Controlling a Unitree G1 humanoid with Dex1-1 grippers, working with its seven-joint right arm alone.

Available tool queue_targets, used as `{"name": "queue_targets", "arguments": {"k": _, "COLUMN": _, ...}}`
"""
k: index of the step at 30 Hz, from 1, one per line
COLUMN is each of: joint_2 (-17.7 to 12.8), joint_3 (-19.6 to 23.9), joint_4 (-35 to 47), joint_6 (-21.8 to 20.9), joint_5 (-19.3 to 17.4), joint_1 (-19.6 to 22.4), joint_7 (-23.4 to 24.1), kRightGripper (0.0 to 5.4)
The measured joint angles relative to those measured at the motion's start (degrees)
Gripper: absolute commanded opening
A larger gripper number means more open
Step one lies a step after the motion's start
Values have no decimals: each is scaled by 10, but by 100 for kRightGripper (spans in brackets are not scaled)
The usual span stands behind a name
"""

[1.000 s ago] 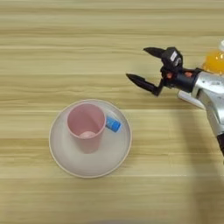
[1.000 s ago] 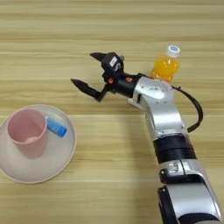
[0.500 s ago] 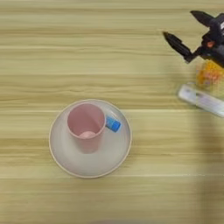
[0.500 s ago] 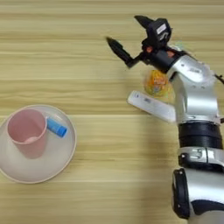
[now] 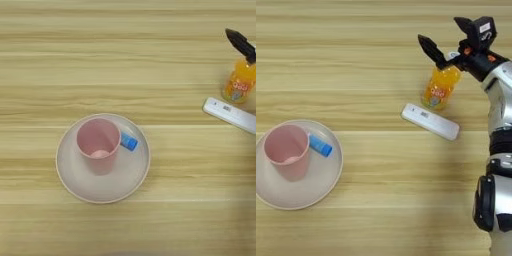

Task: Move the objects on the table

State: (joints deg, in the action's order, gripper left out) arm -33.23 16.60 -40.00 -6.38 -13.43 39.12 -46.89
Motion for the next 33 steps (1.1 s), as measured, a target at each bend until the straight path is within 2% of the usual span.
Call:
{"name": "queue_targets", "arguments": {"k": 10, "joint_2": -15, "joint_3": -3, "joint_4": -179, "joint_6": -54, "joint_5": 26, "joint_1": 40, "joint_7": 3, "kRightGripper": 538}}
{"name": "queue_targets", "arguments": {"k": 15, "joint_2": -18, "joint_3": -7, "joint_4": -219, "joint_6": -68, "joint_5": 38, "joint_1": 55, "joint_7": 9, "kRightGripper": 538}}
{"name": "queue_targets", "arguments": {"k": 26, "joint_2": -20, "joint_3": -20, "joint_4": -291, "joint_6": -68, "joint_5": 73, "joint_1": 68, "joint_7": 53, "kRightGripper": 538}}
{"name": "queue_targets", "arguments": {"k": 33, "joint_2": -21, "joint_3": -23, "joint_4": -319, "joint_6": -63, "joint_5": 84, "joint_1": 75, "joint_7": 78, "kRightGripper": 436}}
